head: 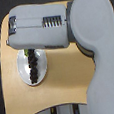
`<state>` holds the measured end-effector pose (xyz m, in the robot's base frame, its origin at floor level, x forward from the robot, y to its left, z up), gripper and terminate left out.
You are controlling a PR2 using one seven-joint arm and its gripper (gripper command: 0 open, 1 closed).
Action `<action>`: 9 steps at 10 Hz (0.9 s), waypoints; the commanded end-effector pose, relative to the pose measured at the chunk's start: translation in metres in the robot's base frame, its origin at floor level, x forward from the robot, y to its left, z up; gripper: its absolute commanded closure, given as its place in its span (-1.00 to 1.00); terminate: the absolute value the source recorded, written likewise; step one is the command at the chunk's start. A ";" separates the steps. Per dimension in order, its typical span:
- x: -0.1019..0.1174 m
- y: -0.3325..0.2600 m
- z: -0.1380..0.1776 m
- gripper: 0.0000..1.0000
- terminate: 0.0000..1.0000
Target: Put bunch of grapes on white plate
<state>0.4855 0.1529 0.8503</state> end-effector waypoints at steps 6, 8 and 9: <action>0.042 -0.109 0.086 -1.00 -1.00; 0.044 -0.141 0.084 -1.00 -1.00; 0.045 -0.161 0.084 -1.00 -1.00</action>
<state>0.5200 0.0759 0.9353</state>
